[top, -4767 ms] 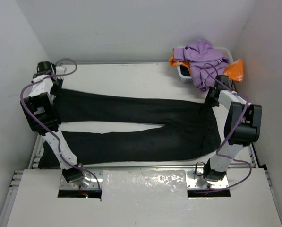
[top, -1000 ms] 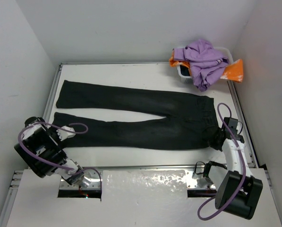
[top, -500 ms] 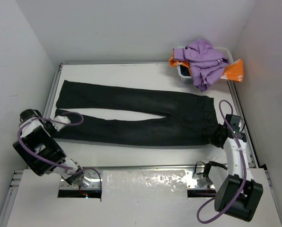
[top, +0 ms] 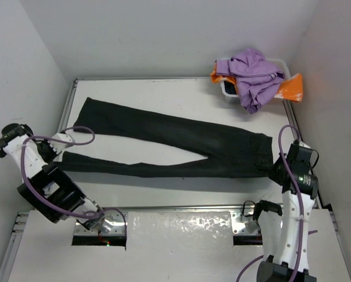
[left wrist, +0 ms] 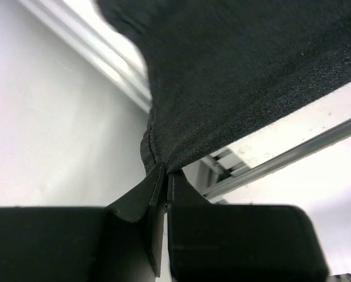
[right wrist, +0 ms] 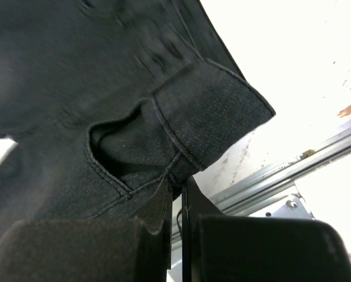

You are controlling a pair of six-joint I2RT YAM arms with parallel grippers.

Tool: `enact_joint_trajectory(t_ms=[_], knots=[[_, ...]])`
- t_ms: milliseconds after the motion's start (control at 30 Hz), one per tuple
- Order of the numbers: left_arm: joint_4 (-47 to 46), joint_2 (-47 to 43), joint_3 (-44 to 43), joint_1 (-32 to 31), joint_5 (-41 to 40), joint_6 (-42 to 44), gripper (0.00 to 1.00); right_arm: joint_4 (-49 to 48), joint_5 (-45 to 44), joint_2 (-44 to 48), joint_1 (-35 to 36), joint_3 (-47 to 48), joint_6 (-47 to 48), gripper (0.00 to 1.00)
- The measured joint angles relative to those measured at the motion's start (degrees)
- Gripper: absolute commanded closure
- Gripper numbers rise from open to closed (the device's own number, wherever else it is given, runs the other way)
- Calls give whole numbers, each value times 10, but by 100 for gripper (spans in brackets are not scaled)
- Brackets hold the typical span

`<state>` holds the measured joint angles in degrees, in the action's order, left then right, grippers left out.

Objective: Fold and stack the trousers
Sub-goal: Fold the trousers

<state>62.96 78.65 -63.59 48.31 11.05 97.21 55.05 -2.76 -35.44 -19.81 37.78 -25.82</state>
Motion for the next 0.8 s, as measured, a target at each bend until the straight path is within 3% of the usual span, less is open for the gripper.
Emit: enact_joint_trajectory(t_ms=[100,233,500,800], knots=[[27,8,-56,0,25,-9,100,22,2,-4,0,38,8,100],[58,70,-166,-48,49,-75,100,6,18,-63,1,68,14,100],[-28,223,-339,-201,45,-250,100,-86,32,-264,1,132,34,100],[-51,367,-491,-264,21,-346,100,-137,42,-390,2,173,56,100]])
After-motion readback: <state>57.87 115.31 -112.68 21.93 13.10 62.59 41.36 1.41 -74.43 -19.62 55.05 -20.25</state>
